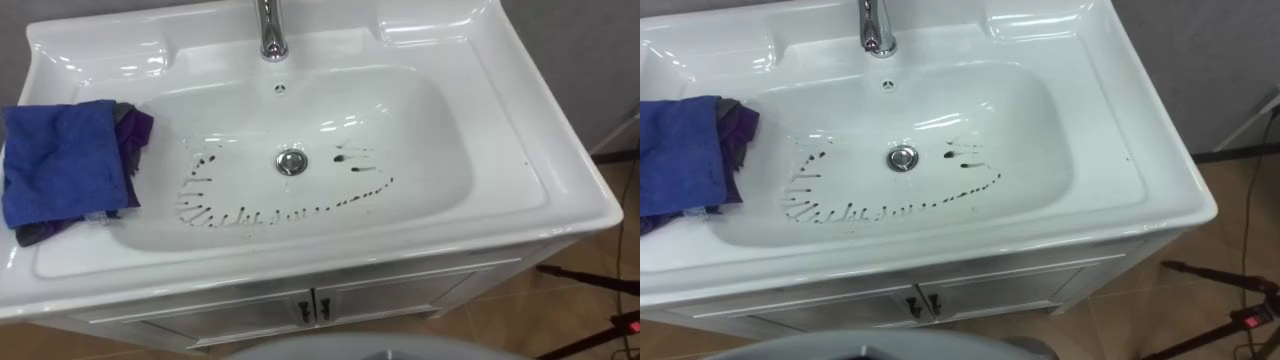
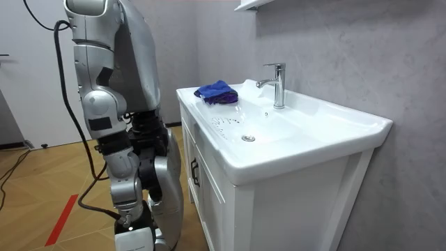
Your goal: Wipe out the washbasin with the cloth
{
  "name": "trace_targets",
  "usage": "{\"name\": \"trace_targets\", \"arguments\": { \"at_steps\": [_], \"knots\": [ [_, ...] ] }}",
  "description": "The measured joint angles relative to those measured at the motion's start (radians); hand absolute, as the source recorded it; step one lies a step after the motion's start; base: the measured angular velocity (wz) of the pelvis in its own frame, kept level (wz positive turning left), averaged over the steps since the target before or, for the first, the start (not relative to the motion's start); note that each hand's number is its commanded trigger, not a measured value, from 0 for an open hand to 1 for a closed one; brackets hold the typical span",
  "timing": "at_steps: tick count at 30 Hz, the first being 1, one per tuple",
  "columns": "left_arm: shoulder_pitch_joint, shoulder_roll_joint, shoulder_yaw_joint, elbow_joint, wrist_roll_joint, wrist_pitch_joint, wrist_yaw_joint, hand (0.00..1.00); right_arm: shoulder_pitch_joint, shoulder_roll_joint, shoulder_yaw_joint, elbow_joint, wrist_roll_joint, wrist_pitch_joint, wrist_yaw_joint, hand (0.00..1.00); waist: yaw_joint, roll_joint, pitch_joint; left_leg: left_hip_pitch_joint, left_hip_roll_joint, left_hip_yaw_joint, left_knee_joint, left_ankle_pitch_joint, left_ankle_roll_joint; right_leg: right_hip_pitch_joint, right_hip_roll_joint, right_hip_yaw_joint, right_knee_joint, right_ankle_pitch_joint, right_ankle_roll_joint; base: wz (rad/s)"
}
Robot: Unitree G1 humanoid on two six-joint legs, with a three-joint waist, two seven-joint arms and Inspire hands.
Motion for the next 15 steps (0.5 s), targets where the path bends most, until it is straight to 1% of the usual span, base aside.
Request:
{"name": "trace_targets", "arguments": {
  "at_steps": [15],
  "knots": [
    [0.003, 0.0, 0.0, 0.0, 0.0, -0.001, 0.0, 0.0, 0.001, 0.0, 0.0, 0.0, 0.002, 0.0, 0.011, 0.0, 0.0, -0.003, -0.0016, 0.001, 0.0, 0.0, 0.002, 0.0, 0.0, 0.001, 0.0, 0.0, 0.001, 0.0, 0.0, 0.0]
  ]
}}
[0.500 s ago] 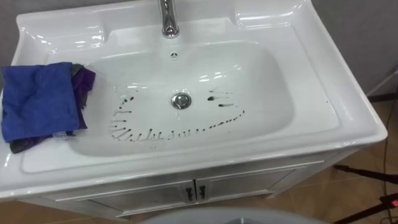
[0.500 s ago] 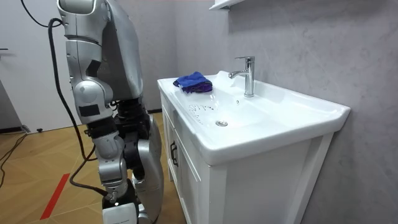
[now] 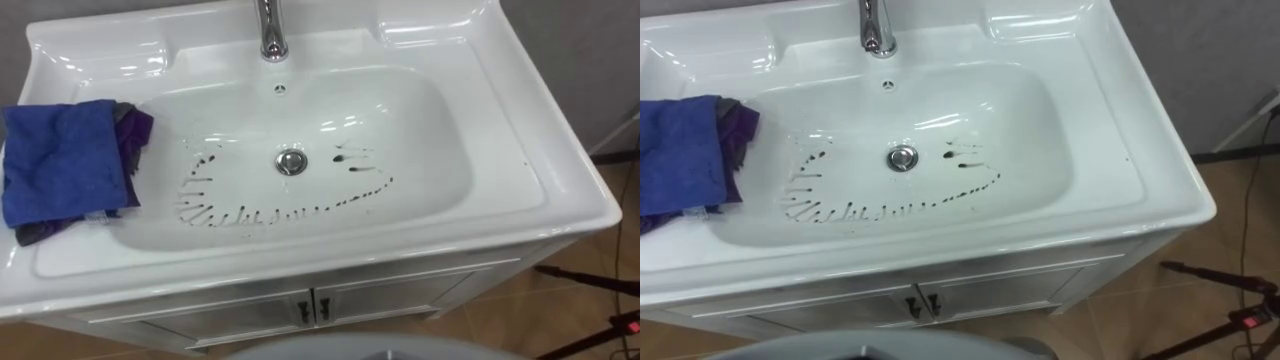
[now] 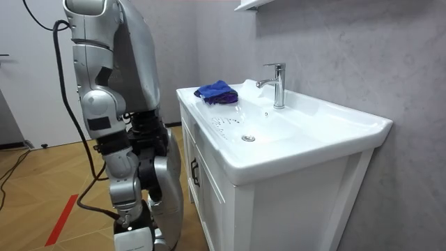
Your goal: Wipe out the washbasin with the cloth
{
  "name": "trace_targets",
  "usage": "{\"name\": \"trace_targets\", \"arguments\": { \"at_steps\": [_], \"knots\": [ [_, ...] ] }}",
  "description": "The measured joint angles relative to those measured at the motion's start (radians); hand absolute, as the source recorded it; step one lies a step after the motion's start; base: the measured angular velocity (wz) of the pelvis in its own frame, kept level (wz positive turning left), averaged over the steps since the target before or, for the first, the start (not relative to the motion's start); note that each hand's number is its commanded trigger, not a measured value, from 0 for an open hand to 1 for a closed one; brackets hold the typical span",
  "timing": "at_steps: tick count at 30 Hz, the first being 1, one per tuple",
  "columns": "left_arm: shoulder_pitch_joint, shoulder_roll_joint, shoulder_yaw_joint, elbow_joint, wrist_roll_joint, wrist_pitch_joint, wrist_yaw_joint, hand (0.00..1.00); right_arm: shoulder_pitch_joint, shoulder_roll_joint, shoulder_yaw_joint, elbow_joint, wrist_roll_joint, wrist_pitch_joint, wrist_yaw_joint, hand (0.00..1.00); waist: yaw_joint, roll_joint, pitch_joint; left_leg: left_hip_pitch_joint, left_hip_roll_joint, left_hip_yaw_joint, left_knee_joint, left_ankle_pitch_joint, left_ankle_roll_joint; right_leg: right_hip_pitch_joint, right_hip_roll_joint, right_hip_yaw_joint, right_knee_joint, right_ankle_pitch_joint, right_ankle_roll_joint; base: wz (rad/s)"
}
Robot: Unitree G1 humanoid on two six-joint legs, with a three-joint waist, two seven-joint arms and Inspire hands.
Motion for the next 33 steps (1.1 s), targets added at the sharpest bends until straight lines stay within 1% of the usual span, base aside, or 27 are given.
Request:
{"name": "trace_targets", "arguments": {
  "at_steps": [5, 7, 9, 11, 14, 18, 19, 23, 25, 26, 29, 30, 32, 33],
  "knots": [
    [-0.001, 0.0, 0.001, 0.0, 0.0, 0.0, 0.001, 0.0, -0.002, 0.0, 0.0, 0.0, 0.0, 0.0, 0.001, 0.0, 0.0, 0.0, 0.0, 0.0, 0.0, 0.0, 0.0, 0.0, 0.0, 0.0, 0.0, 0.0, 0.0, 0.0, 0.0, 0.0],
    [0.006, -0.001, 0.015, 0.001, -0.013, 0.001, 0.003, 0.0, -0.005, 0.0, -0.003, 0.001, 0.001, 0.002, 0.002, 0.0, 0.0, -0.001, -0.0001, -0.001, 0.0, -0.003, -0.002, 0.0, 0.0, 0.002, -0.002, -0.006, -0.001, 0.0, 0.0, 0.05],
    [0.011, -0.003, 0.039, 0.001, -0.051, 0.001, 0.006, 0.0, -0.006, 0.0, -0.003, 0.008, 0.001, 0.002, 0.008, 0.0, 0.0, -0.002, -0.0005, 0.001, -0.001, -0.004, -0.002, 0.0, 0.0, 0.006, -0.002, -0.008, -0.003, 0.0, 0.0, 0.02],
    [0.018, -0.005, 0.063, 0.001, -0.125, 0.002, 0.012, 0.0, -0.004, 0.002, -0.003, 0.008, 0.001, 0.003, 0.016, 0.0, 0.001, -0.003, -0.0005, 0.001, -0.001, -0.005, -0.002, 0.0, 0.0, 0.007, -0.003, -0.01, -0.005, 0.0, 0.0, 0.0],
    [0.028, -0.008, 0.098, 0.002, -0.173, 0.003, 0.022, 0.0, 0.001, 0.002, -0.003, 0.008, 0.002, 0.012, 0.031, 0.0, 0.001, -0.004, -0.0005, 0.005, -0.001, -0.01, -0.002, 0.0, 0.0, 0.023, -0.003, -0.021, -0.018, 0.002, 0.001, 0.09],
    [0.042, -0.009, 0.137, 0.0, -0.205, 0.002, 0.04, 0.0, 0.008, 0.002, -0.001, 0.008, 0.004, 0.012, 0.056, 0.0, 0.006, -0.004, -0.0006, 0.017, -0.002, -0.014, -0.004, 0.0, 0.0, 0.041, -0.004, -0.028, -0.028, 0.002, 0.001, 0.06],
    [0.045, -0.009, 0.153, 0.0, -0.226, 0.002, 0.05, 0.0, 0.009, 0.003, -0.002, 0.007, 0.005, 0.012, 0.063, 0.0, 0.005, -0.004, -0.0006, 0.018, -0.002, -0.017, -0.004, 0.0, 0.0, 0.047, -0.004, -0.032, -0.033, 0.002, 0.002, 0.09],
    [0.05, -0.007, 0.21, 0.0, -0.261, -0.009, 0.083, 0.0, 0.005, 0.002, -0.003, 0.006, 0.001, 0.01, 0.068, 0.0, 0.019, -0.005, -0.0007, 0.015, -0.003, -0.025, -0.006, 0.0, 0.0, 0.047, -0.006, -0.042, -0.032, 0.002, 0.002, 0.07],
    [0.058, -0.002, 0.233, 0.001, -0.283, -0.027, 0.102, 0.0, 0.001, 0.0, -0.012, 0.006, 0.003, 0.01, 0.068, 0.0, 0.036, -0.006, -0.0007, 0.014, -0.003, -0.031, -0.005, 0.0, 0.0, 0.049, -0.007, -0.049, -0.032, 0.002, 0.002, 0.07],
    [0.063, -0.001, 0.24, 0.0, -0.292, -0.031, 0.107, 0.0, -0.002, 0.0, -0.015, 0.005, 0.004, 0.01, 0.066, 0.0, 0.036, -0.005, -0.0007, 0.012, -0.004, -0.033, -0.004, 0.0, 0.0, 0.049, -0.007, -0.051, -0.032, 0.002, 0.002, 0.09],
    [0.074, 0.0, 0.269, 0.0, -0.315, -0.036, 0.141, 0.0, -0.007, -0.002, -0.037, 0.0, 0.023, 0.004, 0.059, 0.0, 0.038, -0.004, -0.0013, -0.003, -0.005, -0.055, 0.004, 0.0, 0.0, 0.048, -0.008, -0.069, -0.033, 0.002, 0.002, 0.19],
    [0.074, 0.0, 0.289, -0.003, -0.318, -0.039, 0.154, 0.0, -0.01, -0.005, -0.041, 0.0, 0.035, 0.001, 0.057, 0.0, 0.043, -0.004, -0.0013, -0.01, -0.005, -0.063, 0.007, 0.0, 0.0, 0.045, -0.009, -0.077, -0.033, 0.001, 0.001, 0.19],
    [0.075, 0.0, 0.314, -0.017, -0.336, -0.056, 0.197, 0.0, -0.009, -0.013, -0.04, 0.01, 0.042, 0.0, 0.055, 0.0, 0.069, -0.001, -0.002, -0.019, -0.004, -0.075, 0.017, 0.0, -0.001, 0.044, -0.009, -0.085, -0.032, 0.001, 0.0, 0.14],
    [0.075, 0.0, 0.319, -0.021, -0.336, -0.059, 0.208, 0.0, -0.009, -0.015, -0.04, 0.012, 0.044, 0.0, 0.055, 0.0, 0.075, -0.001, -0.0021, -0.02, -0.005, -0.08, 0.017, 0.0, -0.001, 0.045, -0.009, -0.088, -0.032, 0.001, 0.0, 0.15]
  ]
}}
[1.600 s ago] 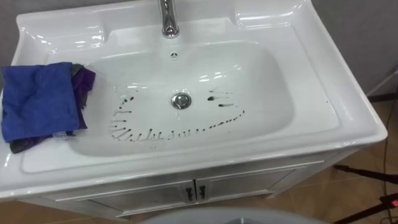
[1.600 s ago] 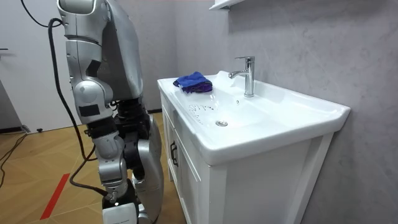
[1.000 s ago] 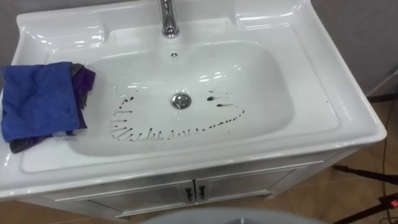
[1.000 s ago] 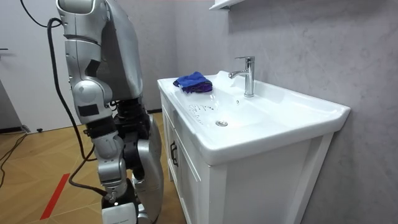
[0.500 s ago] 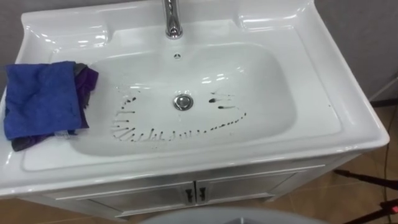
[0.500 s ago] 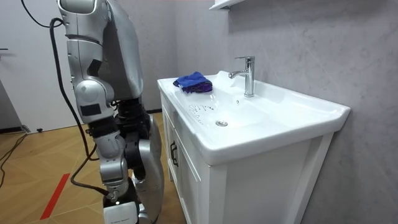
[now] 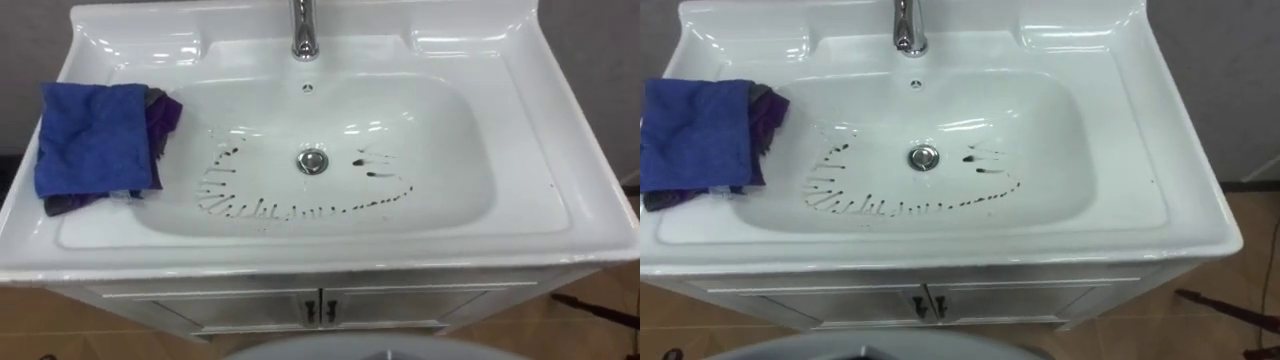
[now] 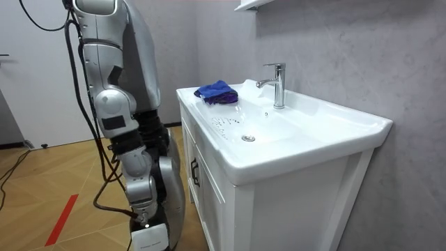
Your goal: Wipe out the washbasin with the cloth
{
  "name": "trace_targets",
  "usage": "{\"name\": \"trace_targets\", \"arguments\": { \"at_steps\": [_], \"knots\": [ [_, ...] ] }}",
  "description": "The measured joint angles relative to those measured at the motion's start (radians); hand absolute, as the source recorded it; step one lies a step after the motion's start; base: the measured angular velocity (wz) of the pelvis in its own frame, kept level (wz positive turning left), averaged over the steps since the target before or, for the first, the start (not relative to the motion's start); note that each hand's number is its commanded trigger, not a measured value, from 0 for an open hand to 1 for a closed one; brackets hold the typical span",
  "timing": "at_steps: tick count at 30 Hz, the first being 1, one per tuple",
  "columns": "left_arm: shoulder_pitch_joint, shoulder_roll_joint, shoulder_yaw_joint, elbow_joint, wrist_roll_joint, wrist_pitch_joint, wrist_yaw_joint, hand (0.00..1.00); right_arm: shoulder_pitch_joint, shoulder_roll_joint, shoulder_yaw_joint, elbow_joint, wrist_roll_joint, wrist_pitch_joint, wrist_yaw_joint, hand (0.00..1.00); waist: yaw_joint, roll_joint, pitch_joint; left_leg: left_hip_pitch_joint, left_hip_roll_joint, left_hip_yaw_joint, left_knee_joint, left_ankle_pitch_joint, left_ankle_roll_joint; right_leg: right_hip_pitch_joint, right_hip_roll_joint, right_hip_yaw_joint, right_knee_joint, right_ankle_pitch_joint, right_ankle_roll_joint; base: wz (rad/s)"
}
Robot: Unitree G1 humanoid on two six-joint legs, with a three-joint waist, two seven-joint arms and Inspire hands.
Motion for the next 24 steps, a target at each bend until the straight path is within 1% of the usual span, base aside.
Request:
{"name": "trace_targets", "arguments": {
  "at_steps": [3, 5, 6, 7, 8, 9, 10, 11, 13, 14, 15, 16, 17, 18, 20, 21, 23, 24],
  "knots": [
    [0.014, 0.0, 0.007, -0.047, 0.003, -0.022, 0.057, 0.0, 0.0, -0.004, 0.0, 0.003, -0.002, -0.003, -0.002, 0.0, 0.021, -0.001, 0.0004, 0.0, -0.003, -0.017, 0.002, 0.0, 0.0, 0.01, -0.004, -0.022, 0.0, 0.0, 0.0, 0.15],
    [0.018, 0.0, 0.008, -0.098, 0.003, -0.037, 0.095, 0.0, 0.003, -0.008, 0.002, 0.007, -0.011, -0.014, -0.005, 0.0, 0.04, 0.001, -0.0002, -0.007, -0.008, -0.039, 0.011, 0.0, 0.0, 0.015, -0.008, -0.038, 0.001, -0.002, 0.0, 0.22],
    [0.017, 0.0, 0.008, -0.114, 0.003, -0.042, 0.103, 0.0, 0.002, -0.008, 0.001, 0.007, -0.018, -0.015, -0.005, 0.0, 0.042, 0.0, 0.0001, -0.013, -0.01, -0.045, 0.016, 0.0, 0.0, 0.015, -0.009, -0.042, 0.002, -0.003, 0.001, 0.3],
    [0.017, 0.0, 0.014, -0.144, 0.003, -0.057, 0.121, 0.0, -0.004, -0.011, 0.0, 0.013, -0.026, -0.024, -0.004, 0.0, 0.042, 0.001, -0.0001, -0.021, -0.015, -0.064, 0.02, 0.001, 0.001, 0.014, -0.013, -0.056, 0.004, -0.005, 0.001, 0.35],
    [0.018, 0.0, 0.023, -0.184, 0.002, -0.065, 0.142, 0.0, -0.01, -0.016, 0.0, 0.027, -0.026, -0.034, -0.004, 0.0, 0.042, 0.0, 0.0008, -0.034, -0.019, -0.081, 0.029, 0.001, 0.002, 0.011, -0.017, -0.072, 0.008, -0.008, 0.002, 0.37],
    [0.019, 0.0, 0.024, -0.207, 0.002, -0.07, 0.155, 0.0, -0.011, -0.018, 0.0, 0.028, -0.026, -0.037, -0.004, 0.0, 0.041, 0.0, 0.0007, -0.039, -0.02, -0.088, 0.035, 0.001, 0.002, 0.009, -0.018, -0.075, 0.012, -0.01, 0.002, 0.29],
    [0.025, 0.001, 0.027, -0.257, 0.001, -0.088, 0.184, 0.0, -0.011, -0.021, 0.0, 0.031, -0.025, -0.047, -0.005, 0.0, 0.05, 0.0, 0.0008, -0.044, -0.021, -0.095, 0.036, 0.001, 0.002, 0.006, -0.017, -0.077, 0.016, -0.014, 0.002, 0.15],
    [0.027, 0.001, 0.027, -0.281, 0.0, -0.098, 0.197, 0.0, -0.01, -0.023, 0.001, 0.033, -0.024, -0.053, -0.005, 0.0, 0.058, 0.0, 0.0007, -0.046, -0.021, -0.099, 0.036, 0.001, 0.002, 0.005, -0.017, -0.078, 0.016, -0.014, 0.002, 0.08],
    [0.036, 0.001, 0.028, -0.371, -0.02, -0.142, 0.254, 0.0, -0.009, -0.028, 0.003, 0.042, -0.015, -0.066, -0.01, 0.0, 0.075, 0.003, 0.0, -0.052, -0.019, -0.104, 0.034, 0.002, -0.001, -0.003, -0.014, -0.079, 0.019, -0.014, 0.0, 0.0],
    [0.039, 0.001, 0.028, -0.39, -0.02, -0.153, 0.267, 0.0, -0.009, -0.029, 0.003, 0.042, -0.009, -0.068, -0.013, 0.0, 0.079, 0.005, -0.001, -0.053, -0.019, -0.104, 0.034, 0.003, -0.001, -0.005, -0.014, -0.079, 0.02, -0.014, -0.001, -0.05],
    [0.04, 0.001, 0.027, -0.416, -0.02, -0.175, 0.294, 0.0, -0.007, -0.031, 0.003, 0.05, -0.002, -0.074, -0.021, 0.0, 0.09, 0.007, -0.001, -0.052, -0.019, -0.105, 0.033, 0.003, -0.001, -0.007, -0.013, -0.078, 0.02, -0.012, -0.003, -0.07],
    [0.041, 0.001, 0.028, -0.443, -0.019, -0.189, 0.316, 0.0, -0.007, -0.031, 0.003, 0.061, 0.002, -0.081, -0.03, 0.0, 0.098, 0.01, -0.0026, -0.053, -0.019, -0.108, 0.033, 0.003, -0.001, -0.008, -0.013, -0.078, 0.02, -0.012, -0.003, -0.06],
    [0.046, 0.001, 0.036, -0.487, -0.019, -0.192, 0.329, 0.0, -0.007, -0.03, 0.002, 0.063, 0.004, -0.089, -0.036, 0.0, 0.105, 0.012, -0.0058, -0.053, -0.021, -0.118, 0.031, 0.003, -0.001, -0.008, -0.012, -0.078, 0.019, -0.012, -0.003, 0.0],
    [0.051, 0.001, 0.042, -0.512, -0.019, -0.195, 0.335, 0.0, -0.007, -0.03, 0.002, 0.063, 0.003, -0.092, -0.037, 0.0, 0.107, 0.01, -0.0058, -0.052, -0.021, -0.12, 0.03, 0.003, -0.001, -0.008, -0.012, -0.078, 0.019, -0.012, -0.003, 0.0],
    [0.064, 0.002, 0.058, -0.626, -0.022, -0.214, 0.378, 0.0, -0.006, -0.031, 0.002, 0.063, 0.0, -0.108, -0.043, 0.0, 0.121, 0.005, -0.0054, -0.055, -0.023, -0.126, 0.032, 0.003, -0.001, -0.008, -0.011, -0.078, 0.015, -0.012, -0.003, 0.0],
    [0.064, 0.002, 0.065, -0.65, -0.028, -0.224, 0.386, 0.0, -0.006, -0.031, 0.003, 0.063, -0.002, -0.108, -0.044, 0.0, 0.126, 0.005, -0.0057, -0.055, -0.024, -0.129, 0.032, 0.003, -0.001, -0.007, -0.012, -0.078, 0.015, -0.012, -0.003, 0.0],
    [0.059, 0.005, 0.088, -0.721, -0.049, -0.262, 0.419, 0.0, -0.003, -0.031, 0.004, 0.062, -0.005, -0.109, -0.044, 0.0, 0.139, 0.006, -0.0062, -0.053, -0.028, -0.142, 0.033, 0.003, -0.001, -0.005, -0.014, -0.079, 0.015, -0.013, -0.002, 0.0],
    [0.058, 0.008, 0.088, -0.733, -0.052, -0.27, 0.427, 0.0, -0.001, -0.031, 0.004, 0.062, -0.005, -0.11, -0.044, 0.0, 0.143, 0.006, -0.0061, -0.053, -0.029, -0.144, 0.033, 0.003, -0.001, -0.005, -0.014, -0.079, 0.015, -0.013, -0.002, 0.0]
  ]
}}
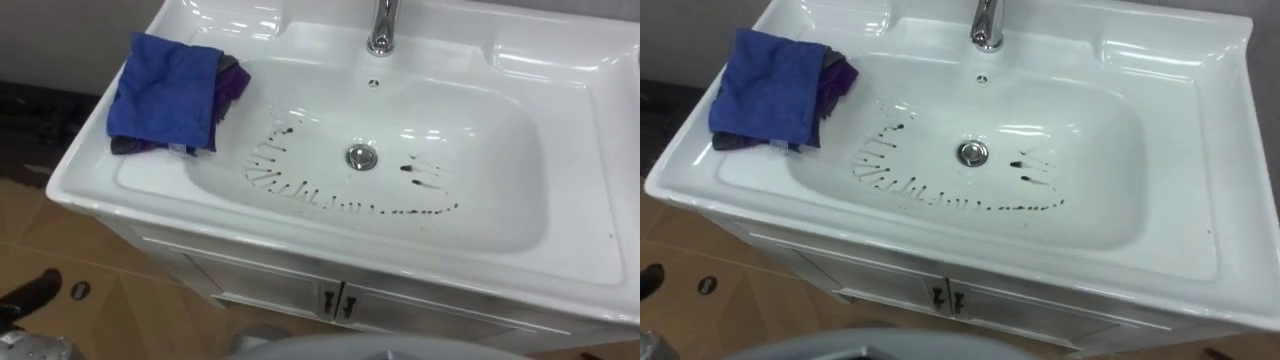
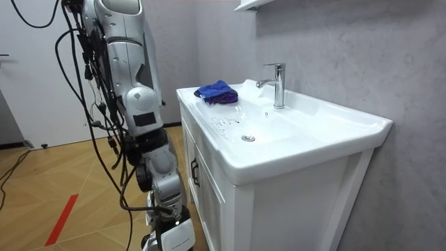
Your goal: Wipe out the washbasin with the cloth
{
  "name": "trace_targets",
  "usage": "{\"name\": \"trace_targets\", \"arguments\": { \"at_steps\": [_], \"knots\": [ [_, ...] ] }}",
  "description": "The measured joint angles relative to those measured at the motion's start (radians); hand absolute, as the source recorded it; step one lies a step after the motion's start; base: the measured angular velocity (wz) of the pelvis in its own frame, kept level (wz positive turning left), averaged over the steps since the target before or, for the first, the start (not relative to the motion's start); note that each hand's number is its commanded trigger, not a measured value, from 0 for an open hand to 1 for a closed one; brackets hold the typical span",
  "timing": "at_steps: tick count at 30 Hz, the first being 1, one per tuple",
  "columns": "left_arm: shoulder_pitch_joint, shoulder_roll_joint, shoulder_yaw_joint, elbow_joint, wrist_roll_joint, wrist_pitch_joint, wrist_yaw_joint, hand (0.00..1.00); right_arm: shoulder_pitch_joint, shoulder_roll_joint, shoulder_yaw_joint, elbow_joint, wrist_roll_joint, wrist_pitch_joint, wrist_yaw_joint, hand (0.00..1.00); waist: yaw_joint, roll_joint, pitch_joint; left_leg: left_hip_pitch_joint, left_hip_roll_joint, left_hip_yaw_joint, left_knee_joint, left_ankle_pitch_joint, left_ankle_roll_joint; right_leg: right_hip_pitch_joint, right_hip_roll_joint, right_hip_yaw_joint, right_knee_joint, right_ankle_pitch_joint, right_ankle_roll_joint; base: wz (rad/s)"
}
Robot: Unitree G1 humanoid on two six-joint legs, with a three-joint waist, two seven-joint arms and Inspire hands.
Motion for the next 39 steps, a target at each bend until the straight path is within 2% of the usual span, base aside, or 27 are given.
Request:
{"name": "trace_targets", "arguments": {
  "at_steps": [1, 7, 12, 15, 17, 23, 27, 30, 32, 34, 39],
  "knots": [
    [-0.001, 0.003, 0.001, -0.018, 0.0, -0.012, 0.014, 0.0, 0.004, 0.0, 0.0, 0.0, 0.001, -0.001, 0.0, 0.0, 0.006, 0.0, 0.0002, 0.001, -0.001, -0.002, 0.0, 0.0, 0.0, 0.001, 0.0, 0.0, 0.0, 0.0, 0.0, 0.0],
    [0.002, 0.003, -0.001, -0.105, -0.001, -0.026, 0.069, 0.0, 0.008, -0.002, 0.009, -0.003, 0.002, -0.027, -0.001, 0.0, 0.003, 0.004, 0.0011, 0.003, -0.001, -0.018, 0.002, 0.0, 0.0, 0.006, 0.0, -0.009, 0.0, 0.0, 0.0, 0.03],
    [-0.004, 0.003, -0.002, -0.204, 0.018, -0.068, 0.118, 0.0, 0.007, -0.004, 0.025, -0.002, 0.002, -0.037, -0.003, 0.0, 0.002, 0.005, 0.002, 0.002, -0.005, -0.037, 0.0, 0.0, 0.0, 0.003, 0.001, -0.008, 0.004, 0.0, 0.0, 0.01],
    [-0.006, 0.007, -0.001, -0.265, 0.017, -0.07, 0.15, 0.0, 0.007, -0.005, 0.037, -0.005, 0.002, -0.038, -0.005, 0.0, 0.001, 0.006, 0.0023, 0.002, -0.005, -0.045, -0.004, 0.0, 0.0, -0.001, 0.003, -0.003, 0.004, 0.002, -0.002, -0.03],
    [-0.01, 0.008, -0.002, -0.325, 0.019, -0.07, 0.162, 0.0, 0.007, -0.005, 0.037, -0.005, 0.004, -0.041, -0.003, 0.0, -0.007, 0.008, 0.0031, 0.003, -0.005, -0.052, -0.007, 0.0, 0.0, -0.001, 0.004, -0.003, 0.004, 0.002, -0.002, 0.0],
    [-0.028, 0.009, -0.003, -0.363, 0.044, -0.072, 0.16, 0.0, 0.007, -0.01, 0.046, 0.001, 0.008, -0.056, -0.001, 0.0, -0.046, 0.019, 0.0064, 0.005, -0.006, -0.05, -0.006, 0.0, 0.0, -0.002, 0.005, 0.006, -0.001, 0.002, -0.002, -0.04],
    [-0.039, 0.024, -0.005, -0.396, 0.048, -0.072, 0.152, 0.0, 0.008, -0.009, 0.069, 0.001, 0.042, -0.057, 0.0, 0.0, -0.062, 0.018, 0.0074, 0.008, -0.006, -0.045, -0.008, 0.0, 0.0, -0.005, 0.006, 0.017, -0.002, 0.002, -0.002, -0.09],
    [-0.042, 0.048, -0.005, -0.402, 0.138, -0.072, 0.149, 0.0, 0.006, -0.009, 0.074, 0.001, 0.04, -0.06, 0.012, 0.0, -0.08, 0.017, 0.0087, 0.022, -0.005, -0.033, -0.021, 0.0, 0.0, -0.004, 0.007, 0.03, -0.002, 0.002, -0.002, -0.12],
    [-0.05, 0.052, -0.005, -0.403, 0.2, -0.077, 0.149, 0.0, 0.006, -0.009, 0.074, 0.001, 0.039, -0.066, 0.018, 0.0, -0.089, 0.016, 0.0096, 0.024, -0.005, -0.027, -0.023, 0.0, 0.0, -0.003, 0.006, 0.033, -0.003, 0.002, -0.001, -0.08],
    [-0.066, 0.056, -0.012, -0.404, 0.258, -0.078, 0.149, 0.0, 0.004, -0.008, 0.076, 0.003, 0.041, -0.068, 0.017, 0.0, -0.104, 0.018, 0.0146, 0.032, -0.005, -0.023, -0.025, 0.0, 0.0, 0.0, 0.007, 0.04, -0.004, 0.003, 0.0, -0.07],
    [-0.069, 0.06, -0.074, -0.404, 0.282, -0.078, 0.128, 0.0, -0.004, -0.006, 0.079, 0.003, 0.041, -0.068, 0.011, 0.0, -0.122, 0.024, 0.0163, 0.039, -0.003, 0.002, -0.026, 0.0, 0.0, -0.002, 0.008, 0.063, -0.004, 0.005, 0.002, -0.12]
  ]
}}
